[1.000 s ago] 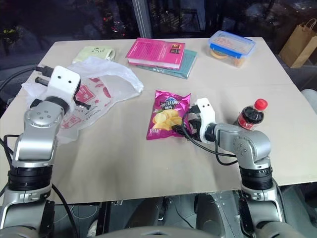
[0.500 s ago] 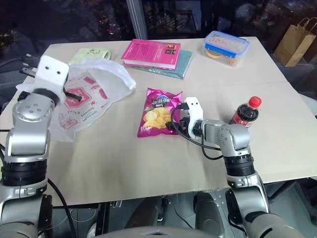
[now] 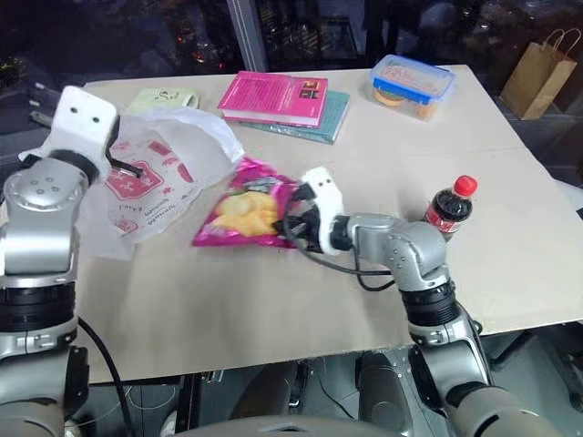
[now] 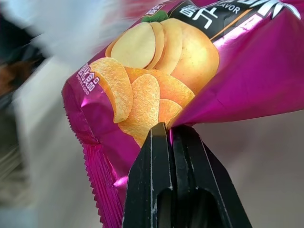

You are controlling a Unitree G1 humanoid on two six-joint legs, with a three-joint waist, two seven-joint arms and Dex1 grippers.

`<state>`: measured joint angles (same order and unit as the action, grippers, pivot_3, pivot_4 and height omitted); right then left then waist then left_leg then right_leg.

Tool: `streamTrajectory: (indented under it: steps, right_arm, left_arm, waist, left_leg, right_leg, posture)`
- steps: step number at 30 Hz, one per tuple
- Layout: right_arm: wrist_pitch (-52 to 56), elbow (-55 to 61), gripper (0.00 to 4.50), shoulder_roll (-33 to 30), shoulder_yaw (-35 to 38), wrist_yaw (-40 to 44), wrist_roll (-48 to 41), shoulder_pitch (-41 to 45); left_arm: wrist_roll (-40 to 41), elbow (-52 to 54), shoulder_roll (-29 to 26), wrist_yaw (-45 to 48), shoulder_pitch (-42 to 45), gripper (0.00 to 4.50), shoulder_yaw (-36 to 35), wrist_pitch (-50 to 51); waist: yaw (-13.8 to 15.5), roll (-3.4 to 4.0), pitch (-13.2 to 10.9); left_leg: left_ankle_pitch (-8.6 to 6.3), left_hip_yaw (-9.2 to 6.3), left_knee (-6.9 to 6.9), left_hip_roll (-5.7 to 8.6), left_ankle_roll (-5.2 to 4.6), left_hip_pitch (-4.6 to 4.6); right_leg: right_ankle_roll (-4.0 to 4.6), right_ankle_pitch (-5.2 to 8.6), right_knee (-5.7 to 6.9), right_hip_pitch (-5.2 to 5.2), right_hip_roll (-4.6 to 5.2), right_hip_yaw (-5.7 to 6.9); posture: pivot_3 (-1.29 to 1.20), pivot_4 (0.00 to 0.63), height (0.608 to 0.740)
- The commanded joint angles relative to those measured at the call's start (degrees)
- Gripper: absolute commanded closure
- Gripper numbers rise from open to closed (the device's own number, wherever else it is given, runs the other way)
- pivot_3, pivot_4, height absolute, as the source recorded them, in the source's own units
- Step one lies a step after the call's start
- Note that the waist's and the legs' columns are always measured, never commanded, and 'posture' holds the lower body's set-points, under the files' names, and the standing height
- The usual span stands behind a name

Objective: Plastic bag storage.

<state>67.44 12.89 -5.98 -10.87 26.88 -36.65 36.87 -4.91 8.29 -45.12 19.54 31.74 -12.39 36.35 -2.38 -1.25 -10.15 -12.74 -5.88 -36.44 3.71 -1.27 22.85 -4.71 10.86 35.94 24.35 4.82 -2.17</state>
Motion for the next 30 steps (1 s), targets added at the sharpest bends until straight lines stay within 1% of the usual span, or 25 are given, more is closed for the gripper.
streamTrajectory:
  steps: [1, 5, 11, 14, 17, 21, 24, 30]
  right_arm:
    - [-1.54, 3.85, 4.44, -1.95, -1.07, 3.18, -1.05, 0.75]
    - [-3.38, 5.58, 4.44, -5.01, -0.9, 6.73, -2.07, -0.29]
    - [-6.61, 5.63, 4.44, -7.65, -2.46, 9.29, -0.53, 0.12]
    - [-7.8, 6.6, 4.44, -8.82, -2.09, 10.33, -0.6, -0.42]
    - [-7.86, 9.58, 4.44, -11.17, -0.68, 12.11, -2.39, -1.89]
    - [-8.4, 10.65, 4.44, -12.71, -0.05, 13.21, -3.38, -2.53]
    - [-9.91, 9.26, 4.44, -11.84, -1.12, 13.07, -2.47, -1.84]
    - [-16.56, 0.23, 4.44, -5.58, -5.34, 14.59, 1.6, 2.6]
  left_arm:
    - [1.95, 2.04, -1.47, 1.96, 2.25, 4.5, -1.83, 2.34]
    - [3.31, 5.5, -0.98, 3.47, 3.01, 4.5, -0.35, 5.18]
    - [5.97, 12.56, 2.39, 3.88, 3.34, 4.5, 1.58, 11.96]
    - [7.24, 15.96, 4.11, 3.92, 3.3, 4.5, 2.37, 15.03]
    - [8.35, 17.48, 5.04, 3.76, 4.01, 4.5, 2.36, 17.18]
    - [8.57, 17.23, 4.66, 3.23, 5.33, 4.5, 2.33, 17.27]
    - [7.83, 15.55, 3.95, 2.54, 5.91, 4.5, 1.92, 16.61]
    - [9.0, 14.88, 3.8, 2.81, 7.07, 4.5, 1.43, 17.59]
  waist:
    - [0.14, 0.0, 0.0]
    - [0.21, -0.01, 0.0]
    - [-0.06, -0.01, 0.0]
    - [-0.03, -0.01, 0.0]
    - [0.15, -0.02, -0.01]
    - [0.15, -0.02, -0.01]
    - [-0.04, -0.02, -0.01]
    - [-0.02, -0.02, -0.01]
  left_leg:
    - [0.0, 0.0, 0.0, 0.01, 0.0, 0.01]
    - [-0.01, 0.0, -0.03, 0.07, -0.01, 0.02]
    - [0.0, 0.02, -0.01, 0.01, 0.0, 0.02]
    - [0.0, 0.05, -0.01, 0.01, 0.0, 0.02]
    - [0.0, 0.04, -0.02, 0.01, 0.0, 0.03]
    - [0.0, 0.04, -0.02, 0.01, 0.0, 0.03]
    - [0.0, 0.07, -0.02, 0.01, 0.0, 0.0]
    - [0.01, 0.07, -0.02, -0.01, 0.03, -0.01]
  right_leg:
    - [0.0, 0.0, -0.01, 0.0, 0.03, 0.0]
    - [-0.01, 0.0, -0.04, 0.0, 0.09, 0.0]
    - [-0.01, 0.0, 0.0, 0.0, 0.0, 0.0]
    - [-0.01, 0.0, 0.0, 0.01, 0.0, -0.03]
    - [-0.01, 0.0, -0.01, 0.01, 0.02, -0.03]
    - [-0.01, 0.0, -0.02, 0.0, 0.02, -0.03]
    - [-0.01, 0.0, -0.01, 0.0, -0.02, -0.04]
    - [-0.01, 0.0, 0.0, 0.01, -0.12, -0.05]
  posture:
    - [0.0, 0.15, 0.74]
    - [0.0, 0.15, 0.74]
    - [0.0, 0.15, 0.74]
    - [0.0, 0.15, 0.74]
    - [0.0, 0.15, 0.74]
    - [0.0, 0.15, 0.74]
    - [0.0, 0.15, 0.74]
    - [0.0, 0.15, 0.74]
